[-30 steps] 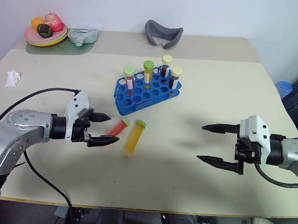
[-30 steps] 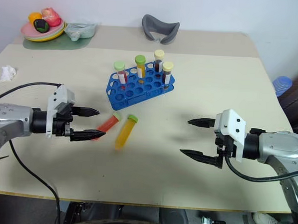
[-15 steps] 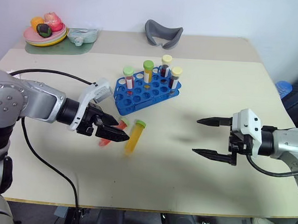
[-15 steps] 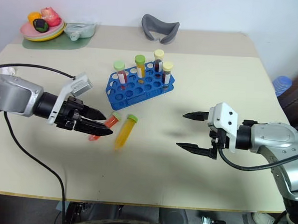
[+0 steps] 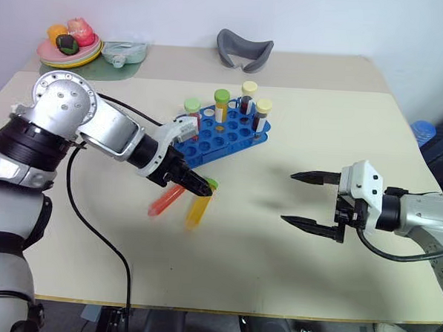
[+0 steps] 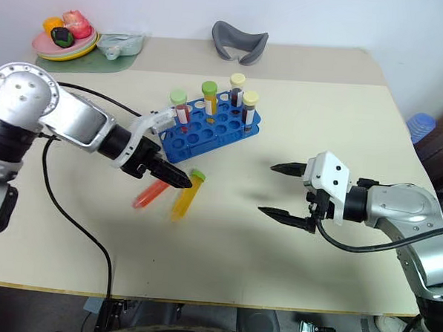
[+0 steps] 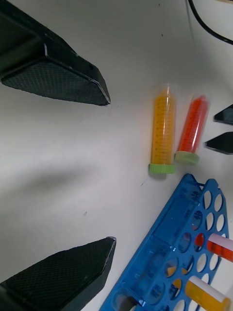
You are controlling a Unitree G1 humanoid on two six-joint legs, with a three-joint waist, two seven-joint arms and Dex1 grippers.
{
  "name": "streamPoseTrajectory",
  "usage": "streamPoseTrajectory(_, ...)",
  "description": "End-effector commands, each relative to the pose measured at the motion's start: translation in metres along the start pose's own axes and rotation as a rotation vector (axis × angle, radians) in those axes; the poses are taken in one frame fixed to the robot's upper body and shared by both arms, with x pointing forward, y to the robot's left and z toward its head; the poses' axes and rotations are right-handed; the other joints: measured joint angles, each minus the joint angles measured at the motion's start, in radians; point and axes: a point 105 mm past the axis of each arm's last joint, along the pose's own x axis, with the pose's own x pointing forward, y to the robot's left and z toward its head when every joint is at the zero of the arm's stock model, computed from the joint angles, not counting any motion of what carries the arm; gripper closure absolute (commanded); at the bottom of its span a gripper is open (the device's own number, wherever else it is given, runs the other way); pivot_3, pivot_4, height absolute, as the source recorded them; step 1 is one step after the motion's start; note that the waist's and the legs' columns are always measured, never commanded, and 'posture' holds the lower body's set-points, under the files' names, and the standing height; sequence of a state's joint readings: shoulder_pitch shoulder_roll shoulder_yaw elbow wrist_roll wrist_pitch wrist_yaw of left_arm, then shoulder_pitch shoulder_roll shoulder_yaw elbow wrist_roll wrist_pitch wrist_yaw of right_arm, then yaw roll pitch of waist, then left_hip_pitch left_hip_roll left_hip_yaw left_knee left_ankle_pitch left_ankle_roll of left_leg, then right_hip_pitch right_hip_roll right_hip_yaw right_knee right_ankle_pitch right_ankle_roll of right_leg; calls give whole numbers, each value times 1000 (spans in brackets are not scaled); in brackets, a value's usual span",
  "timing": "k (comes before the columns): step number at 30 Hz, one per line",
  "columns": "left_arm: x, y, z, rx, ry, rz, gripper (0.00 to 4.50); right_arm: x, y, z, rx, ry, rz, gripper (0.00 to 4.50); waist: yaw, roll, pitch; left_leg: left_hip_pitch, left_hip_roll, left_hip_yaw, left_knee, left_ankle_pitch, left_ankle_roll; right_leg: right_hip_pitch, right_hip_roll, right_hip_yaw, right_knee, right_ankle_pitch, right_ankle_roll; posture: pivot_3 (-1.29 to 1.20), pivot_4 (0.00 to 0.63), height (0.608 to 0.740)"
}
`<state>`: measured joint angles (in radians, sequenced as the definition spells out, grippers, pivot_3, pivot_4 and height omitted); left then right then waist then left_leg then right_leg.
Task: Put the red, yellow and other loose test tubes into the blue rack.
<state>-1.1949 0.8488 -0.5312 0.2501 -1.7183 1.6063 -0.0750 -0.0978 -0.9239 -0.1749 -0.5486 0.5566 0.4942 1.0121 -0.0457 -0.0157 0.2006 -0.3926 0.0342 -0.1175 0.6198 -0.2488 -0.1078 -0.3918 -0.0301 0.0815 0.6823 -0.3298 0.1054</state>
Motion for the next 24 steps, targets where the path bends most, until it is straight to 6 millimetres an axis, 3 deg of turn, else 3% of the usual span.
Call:
streamPoseTrajectory(1,-5,-20,8,73,0,-48,0,-5,-1,12,-36,-31,-43,104,1,0,0,0,0,0,0,0,0,0,0,0,0,0,0,0,150,740)
streamPoseTrajectory(6,1,-27,6,42,43,-133,0,-5,3,12,-26,-34,-59,104,1,0,0,0,0,0,0,0,0,0,0,0,0,0,0,0,150,740)
streamPoseTrajectory(15,21,-32,20,-54,82,-225,0,-3,1,15,-29,-41,-74,104,1,0,0,-1,-1,0,4,-1,1,0,0,0,1,0,0,0,150,740)
streamPoseTrajectory(24,44,-20,25,-112,147,-120,0,-5,-1,17,-31,-29,-75,104,1,0,0,-2,-1,0,6,-1,3,1,0,0,1,0,0,0,150,740)
